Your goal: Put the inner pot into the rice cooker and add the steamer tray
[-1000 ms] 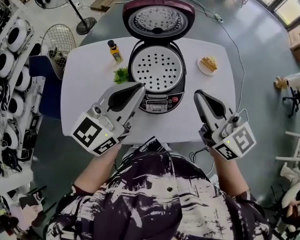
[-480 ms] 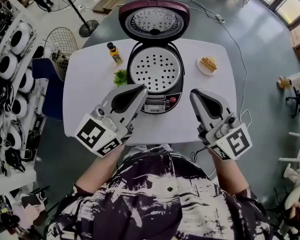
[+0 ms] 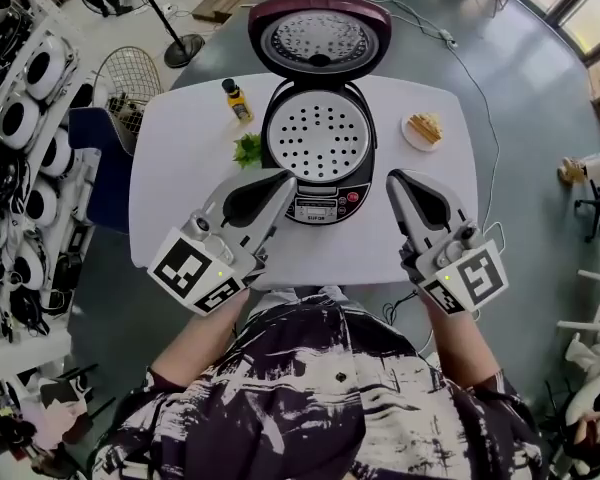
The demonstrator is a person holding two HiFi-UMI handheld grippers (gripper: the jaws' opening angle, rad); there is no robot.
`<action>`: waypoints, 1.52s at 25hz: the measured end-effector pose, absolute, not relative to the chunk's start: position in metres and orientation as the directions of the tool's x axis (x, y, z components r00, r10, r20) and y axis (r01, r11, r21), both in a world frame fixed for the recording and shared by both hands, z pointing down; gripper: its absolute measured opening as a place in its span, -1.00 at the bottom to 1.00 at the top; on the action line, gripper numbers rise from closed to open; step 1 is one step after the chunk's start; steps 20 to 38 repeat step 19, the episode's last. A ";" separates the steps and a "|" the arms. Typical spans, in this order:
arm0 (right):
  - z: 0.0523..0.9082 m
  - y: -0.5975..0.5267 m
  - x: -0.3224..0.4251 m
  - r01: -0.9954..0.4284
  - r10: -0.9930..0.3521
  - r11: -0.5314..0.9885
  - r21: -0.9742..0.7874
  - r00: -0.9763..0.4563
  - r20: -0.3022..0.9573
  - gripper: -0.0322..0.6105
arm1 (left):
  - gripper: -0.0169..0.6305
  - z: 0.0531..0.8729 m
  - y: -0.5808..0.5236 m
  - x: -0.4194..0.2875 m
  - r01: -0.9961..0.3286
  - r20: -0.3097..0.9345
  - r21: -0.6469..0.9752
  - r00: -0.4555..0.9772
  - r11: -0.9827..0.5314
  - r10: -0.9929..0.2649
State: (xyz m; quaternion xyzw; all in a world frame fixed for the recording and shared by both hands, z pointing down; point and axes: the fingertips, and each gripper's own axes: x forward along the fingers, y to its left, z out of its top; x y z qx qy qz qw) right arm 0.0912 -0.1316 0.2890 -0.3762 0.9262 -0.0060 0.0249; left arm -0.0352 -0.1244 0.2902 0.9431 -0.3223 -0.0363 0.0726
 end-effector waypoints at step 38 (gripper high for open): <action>0.294 -0.135 0.080 -0.688 -0.688 0.726 -0.019 -0.725 -0.029 -0.91 | -0.93 0.296 -0.124 -0.047 -0.618 -0.026 0.173 0.776 -0.767 -0.631</action>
